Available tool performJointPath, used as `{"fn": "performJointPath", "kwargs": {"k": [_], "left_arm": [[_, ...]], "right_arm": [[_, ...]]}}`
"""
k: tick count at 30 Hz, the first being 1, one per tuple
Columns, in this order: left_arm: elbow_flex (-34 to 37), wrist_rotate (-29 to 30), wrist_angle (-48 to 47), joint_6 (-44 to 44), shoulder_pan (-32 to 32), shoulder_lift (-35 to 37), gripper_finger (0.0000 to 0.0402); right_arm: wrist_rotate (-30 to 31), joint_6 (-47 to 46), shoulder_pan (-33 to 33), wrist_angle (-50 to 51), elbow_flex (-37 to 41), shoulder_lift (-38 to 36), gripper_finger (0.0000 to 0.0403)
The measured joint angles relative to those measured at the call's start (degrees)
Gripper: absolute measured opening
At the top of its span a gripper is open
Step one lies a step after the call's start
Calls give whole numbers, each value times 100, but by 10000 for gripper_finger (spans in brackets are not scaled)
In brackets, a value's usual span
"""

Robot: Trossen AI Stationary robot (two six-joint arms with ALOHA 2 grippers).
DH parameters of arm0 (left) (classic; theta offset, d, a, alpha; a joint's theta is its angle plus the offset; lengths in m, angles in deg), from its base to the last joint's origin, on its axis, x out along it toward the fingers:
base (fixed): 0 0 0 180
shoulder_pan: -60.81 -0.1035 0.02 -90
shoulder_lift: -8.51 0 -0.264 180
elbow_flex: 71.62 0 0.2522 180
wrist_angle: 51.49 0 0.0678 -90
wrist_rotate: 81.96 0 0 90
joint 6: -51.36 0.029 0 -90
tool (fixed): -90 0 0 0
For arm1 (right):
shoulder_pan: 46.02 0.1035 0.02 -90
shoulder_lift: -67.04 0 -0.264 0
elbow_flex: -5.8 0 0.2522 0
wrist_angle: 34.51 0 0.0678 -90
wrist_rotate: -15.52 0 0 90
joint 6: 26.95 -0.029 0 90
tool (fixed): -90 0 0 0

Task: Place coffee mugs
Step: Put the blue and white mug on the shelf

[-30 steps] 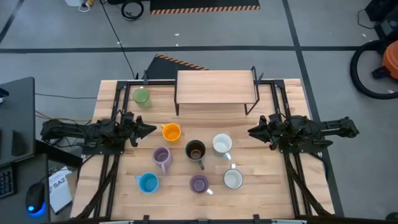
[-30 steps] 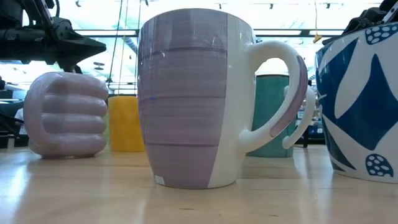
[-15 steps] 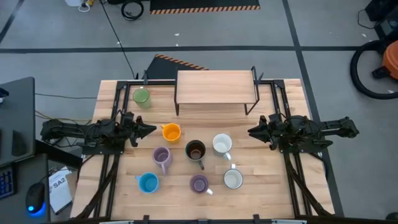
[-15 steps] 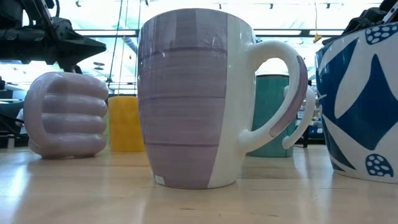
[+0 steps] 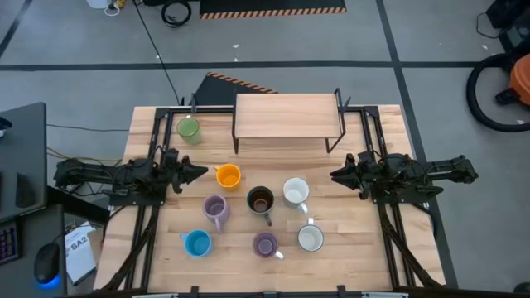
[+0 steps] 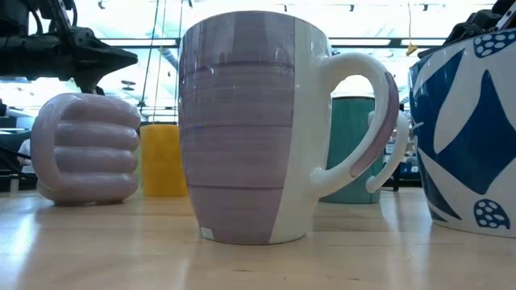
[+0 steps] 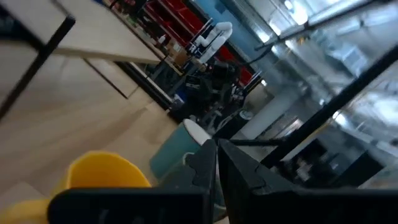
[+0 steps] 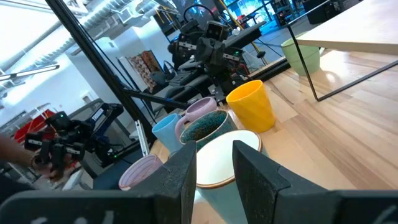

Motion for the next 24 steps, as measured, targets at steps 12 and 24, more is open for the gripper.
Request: {"fn": "performJointPath", "kwargs": {"k": [12,24], "left_arm": [[-2,2183,938,-1112,-3,1,25],[-1,1979,1981,-915,-3,1,25]], "right_arm": [[1909,53,-1,-881,0,4,110],[2853,-58,-1,-3448,0,8,110]]}}
